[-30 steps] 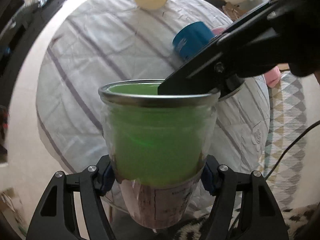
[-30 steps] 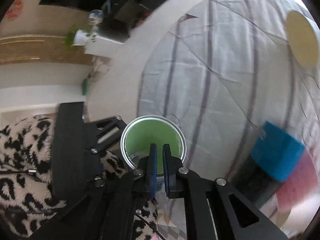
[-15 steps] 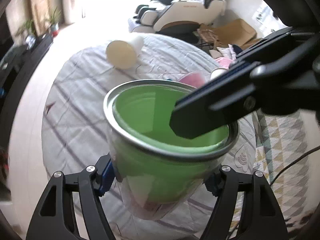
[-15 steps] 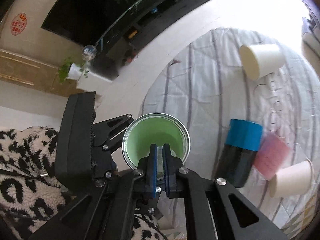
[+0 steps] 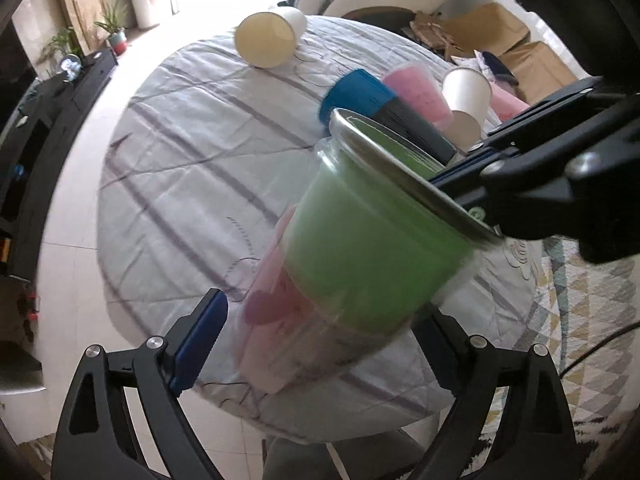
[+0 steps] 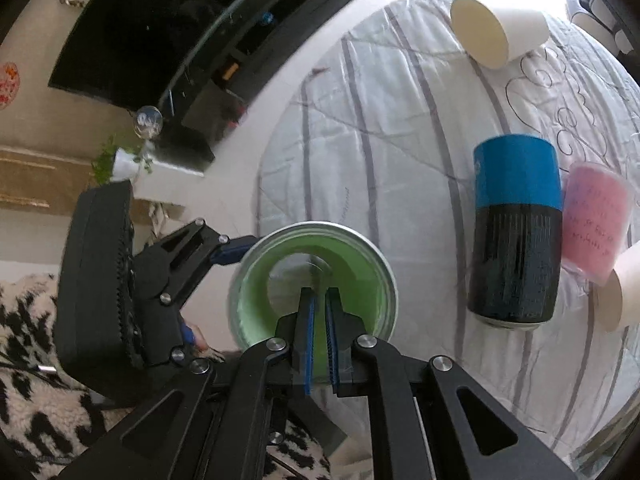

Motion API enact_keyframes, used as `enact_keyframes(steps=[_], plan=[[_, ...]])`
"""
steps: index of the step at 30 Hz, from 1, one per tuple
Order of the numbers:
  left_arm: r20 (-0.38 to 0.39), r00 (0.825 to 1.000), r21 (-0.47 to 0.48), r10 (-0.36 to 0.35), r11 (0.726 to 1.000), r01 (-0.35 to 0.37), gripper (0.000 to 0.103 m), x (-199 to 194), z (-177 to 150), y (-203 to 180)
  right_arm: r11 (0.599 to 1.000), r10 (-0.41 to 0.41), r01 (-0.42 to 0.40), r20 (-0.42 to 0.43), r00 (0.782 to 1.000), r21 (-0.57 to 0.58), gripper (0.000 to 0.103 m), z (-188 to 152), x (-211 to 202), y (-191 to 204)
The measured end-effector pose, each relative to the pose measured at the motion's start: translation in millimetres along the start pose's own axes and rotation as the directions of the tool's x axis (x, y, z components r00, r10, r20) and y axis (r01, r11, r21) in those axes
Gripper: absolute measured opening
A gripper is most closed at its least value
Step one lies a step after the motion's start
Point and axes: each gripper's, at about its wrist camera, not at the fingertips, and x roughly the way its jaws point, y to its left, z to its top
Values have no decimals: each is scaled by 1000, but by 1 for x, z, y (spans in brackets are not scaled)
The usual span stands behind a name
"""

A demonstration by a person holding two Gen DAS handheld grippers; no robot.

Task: Flip cup upright
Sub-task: 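Lower the upright jar onto the table cloth with the left gripper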

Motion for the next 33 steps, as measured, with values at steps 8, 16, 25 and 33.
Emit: enact_keyframes(steps=[8,16,25,33], plan=[[-59,998,-22,23,999,-24,96,-8,-28,5,999,-32,33,30,999,-14,7,-12,-2,31],[-103,994,-87,-25,996,16,97,9,-58,33,999,-47,47,51,998,14,8,-25,19,59],[-3,990,-74,-144,987,144,97,27,-40,32,994,-88,82,98,991,68,7,-33,26,75],[57,977,-47,-207,977,209,97,39,-4,30,984,-157,143,139,978,105,5,-10,9,63]])
